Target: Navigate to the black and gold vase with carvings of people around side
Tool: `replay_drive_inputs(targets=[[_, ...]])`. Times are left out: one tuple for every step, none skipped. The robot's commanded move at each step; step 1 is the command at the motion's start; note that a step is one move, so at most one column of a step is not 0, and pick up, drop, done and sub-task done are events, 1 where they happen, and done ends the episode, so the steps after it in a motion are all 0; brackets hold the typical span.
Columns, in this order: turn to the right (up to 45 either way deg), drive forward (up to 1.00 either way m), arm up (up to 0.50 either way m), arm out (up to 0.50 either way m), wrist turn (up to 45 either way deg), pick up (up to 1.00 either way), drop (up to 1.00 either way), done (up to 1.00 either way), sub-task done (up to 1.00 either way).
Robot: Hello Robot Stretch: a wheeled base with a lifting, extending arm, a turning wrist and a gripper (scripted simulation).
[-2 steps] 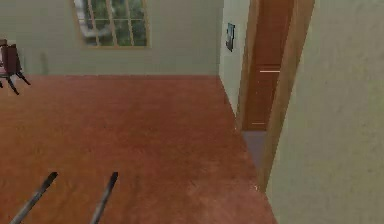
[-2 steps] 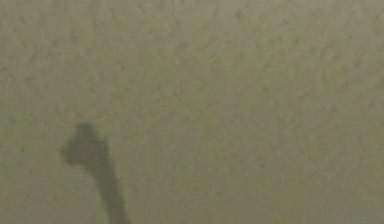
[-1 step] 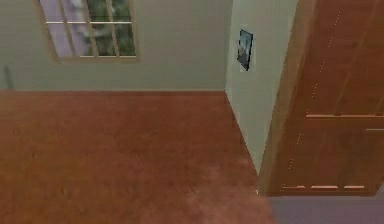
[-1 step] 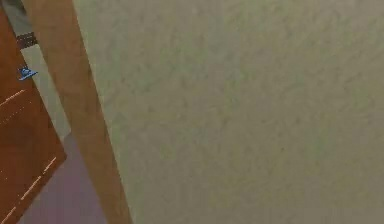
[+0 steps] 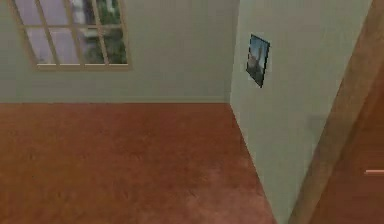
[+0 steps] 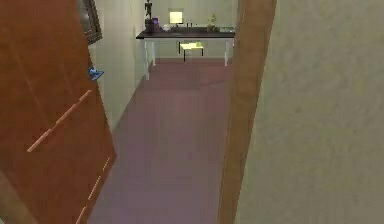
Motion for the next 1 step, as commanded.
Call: replay_drive_inputs(targets=[[45.0,0.00,0.00,0.00,0.0,0.00,0.00,0.00,0.00]])
